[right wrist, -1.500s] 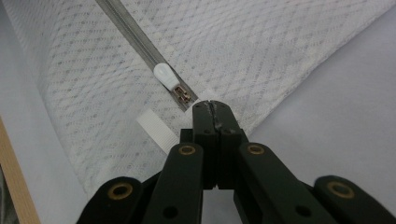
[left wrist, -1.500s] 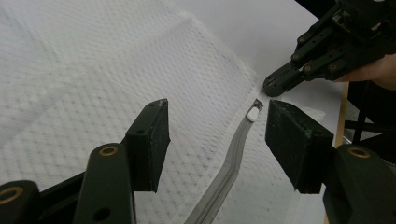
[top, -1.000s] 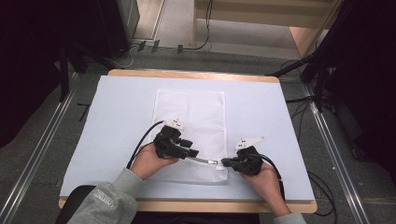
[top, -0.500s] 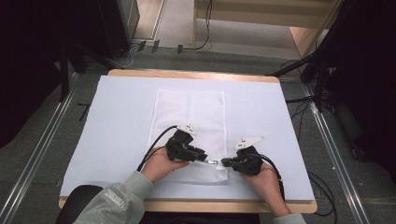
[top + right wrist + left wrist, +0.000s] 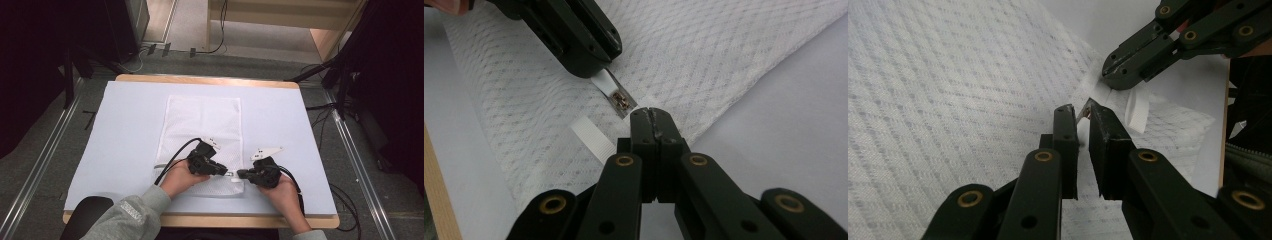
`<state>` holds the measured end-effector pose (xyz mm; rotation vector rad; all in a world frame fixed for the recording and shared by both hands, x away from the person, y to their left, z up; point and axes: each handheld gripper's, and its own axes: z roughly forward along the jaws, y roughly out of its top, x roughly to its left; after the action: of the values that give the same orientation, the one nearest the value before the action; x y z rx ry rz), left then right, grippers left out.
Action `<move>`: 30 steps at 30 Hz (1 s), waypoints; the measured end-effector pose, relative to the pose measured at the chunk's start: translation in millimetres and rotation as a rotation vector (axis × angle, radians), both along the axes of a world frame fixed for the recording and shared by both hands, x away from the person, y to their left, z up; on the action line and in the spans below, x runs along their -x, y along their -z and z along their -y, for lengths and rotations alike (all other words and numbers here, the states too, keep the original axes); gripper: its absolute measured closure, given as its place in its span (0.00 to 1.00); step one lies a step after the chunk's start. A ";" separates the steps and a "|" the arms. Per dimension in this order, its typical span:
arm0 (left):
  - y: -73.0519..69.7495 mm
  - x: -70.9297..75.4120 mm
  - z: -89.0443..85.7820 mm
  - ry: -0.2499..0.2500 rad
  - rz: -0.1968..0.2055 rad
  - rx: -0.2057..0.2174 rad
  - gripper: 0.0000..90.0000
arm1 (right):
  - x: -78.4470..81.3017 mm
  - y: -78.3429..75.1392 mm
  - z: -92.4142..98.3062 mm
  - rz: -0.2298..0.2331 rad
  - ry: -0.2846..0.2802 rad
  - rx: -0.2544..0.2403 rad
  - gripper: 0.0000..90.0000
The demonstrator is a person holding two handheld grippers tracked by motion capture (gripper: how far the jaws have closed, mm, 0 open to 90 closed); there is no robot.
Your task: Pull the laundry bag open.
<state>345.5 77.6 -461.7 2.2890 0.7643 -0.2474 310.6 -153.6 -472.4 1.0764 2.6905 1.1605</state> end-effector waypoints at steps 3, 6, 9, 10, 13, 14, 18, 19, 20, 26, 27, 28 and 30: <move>2.8 -0.6 0.7 0.003 0.001 -0.007 0.90 | 0.5 -0.1 -0.2 0.001 0.003 0.001 1.00; 4.2 -1.7 0.5 0.002 -0.010 0.007 0.90 | 0.8 0.0 -0.1 0.003 0.004 0.001 1.00; 5.1 -1.0 0.9 0.002 -0.009 0.013 0.90 | 1.0 0.0 -0.2 0.003 0.006 0.000 1.00; 5.2 -0.7 1.1 0.004 -0.011 0.014 0.90 | 1.2 -0.1 -0.2 0.000 0.006 0.001 1.00; 4.9 0.5 1.9 0.010 -0.001 0.012 0.90 | 1.0 0.0 0.0 -0.001 0.005 0.000 1.00; 5.0 1.2 2.0 0.009 -0.001 0.014 0.90 | 0.8 0.0 0.0 0.000 0.004 0.000 1.00; 5.5 2.4 2.1 0.014 0.003 0.014 0.89 | 0.4 0.2 0.3 0.001 0.001 -0.001 1.00; 5.5 2.6 2.1 0.018 0.006 0.016 0.89 | 0.5 0.2 0.3 0.000 0.001 -0.001 1.00; 5.3 3.0 2.2 0.017 0.004 0.016 0.89 | 0.5 0.2 0.3 0.001 0.001 -0.001 1.00; 2.8 5.1 1.4 0.037 -0.003 0.012 0.87 | 0.8 0.0 0.3 -0.004 0.005 -0.001 1.00; 3.3 6.1 2.1 0.036 -0.005 0.013 0.87 | 0.8 0.1 0.3 -0.004 0.005 -0.002 1.00; 4.2 6.5 2.5 0.041 -0.006 0.018 0.87 | 0.8 0.1 0.3 -0.004 0.005 -0.001 1.00; 4.7 7.4 4.1 0.047 -0.005 0.014 0.87 | 0.8 0.1 0.3 -0.005 0.005 -0.002 1.00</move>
<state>338.1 73.5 -466.4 2.2959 0.7098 -0.2787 309.8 -153.9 -472.5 1.0871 2.6896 1.1612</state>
